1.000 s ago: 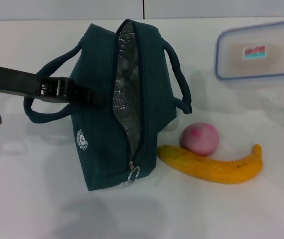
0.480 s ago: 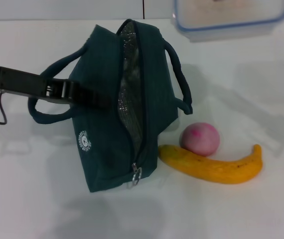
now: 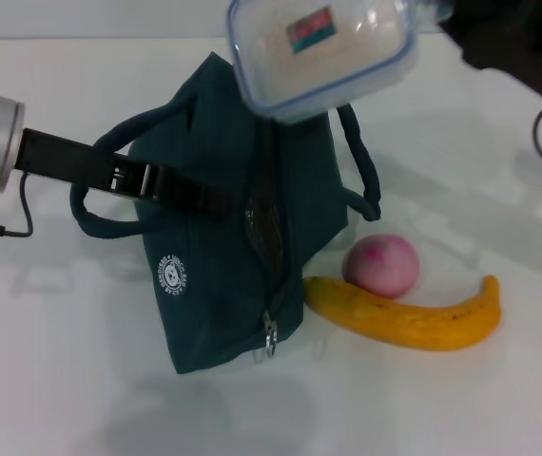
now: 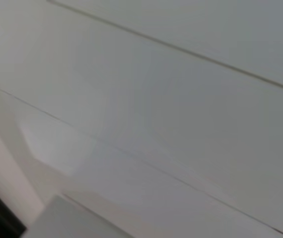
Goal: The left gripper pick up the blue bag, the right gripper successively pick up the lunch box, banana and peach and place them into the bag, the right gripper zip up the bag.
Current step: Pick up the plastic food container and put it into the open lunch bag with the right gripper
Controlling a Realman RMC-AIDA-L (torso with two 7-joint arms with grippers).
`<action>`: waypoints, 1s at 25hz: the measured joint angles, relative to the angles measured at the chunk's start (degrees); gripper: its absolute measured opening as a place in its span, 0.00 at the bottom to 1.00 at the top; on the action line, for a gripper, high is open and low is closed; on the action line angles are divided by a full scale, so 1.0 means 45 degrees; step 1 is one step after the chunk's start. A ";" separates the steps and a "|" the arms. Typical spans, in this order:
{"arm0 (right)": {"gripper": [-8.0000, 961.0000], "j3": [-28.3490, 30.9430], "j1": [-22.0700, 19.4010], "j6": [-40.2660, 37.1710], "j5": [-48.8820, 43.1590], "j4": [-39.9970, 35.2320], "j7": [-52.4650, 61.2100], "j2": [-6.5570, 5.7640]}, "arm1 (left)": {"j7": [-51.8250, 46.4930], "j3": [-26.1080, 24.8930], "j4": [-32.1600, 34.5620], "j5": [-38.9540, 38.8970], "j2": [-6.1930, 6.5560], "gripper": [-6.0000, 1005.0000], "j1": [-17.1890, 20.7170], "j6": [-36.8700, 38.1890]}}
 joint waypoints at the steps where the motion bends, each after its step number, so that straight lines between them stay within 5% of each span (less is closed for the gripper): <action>1: 0.11 -0.0312 0.0019 0.0283 -0.0003 0.0008 -0.0041 0.0006 | 0.0027 -0.0042 0.0004 -0.0021 0.0001 0.05 -0.0006 -0.0024; 13: 0.11 -0.1355 -0.0438 0.1577 -0.0013 -0.0004 -0.0005 -0.0004 | 0.0241 -0.1576 -0.0009 -0.0126 0.0023 0.05 0.0058 -0.0051; 25: 0.11 -0.1477 0.1047 0.1429 0.0016 -0.0008 0.0286 -0.0010 | 0.0314 -0.1192 -0.0427 -0.0152 -0.0065 0.05 -0.0214 -0.0011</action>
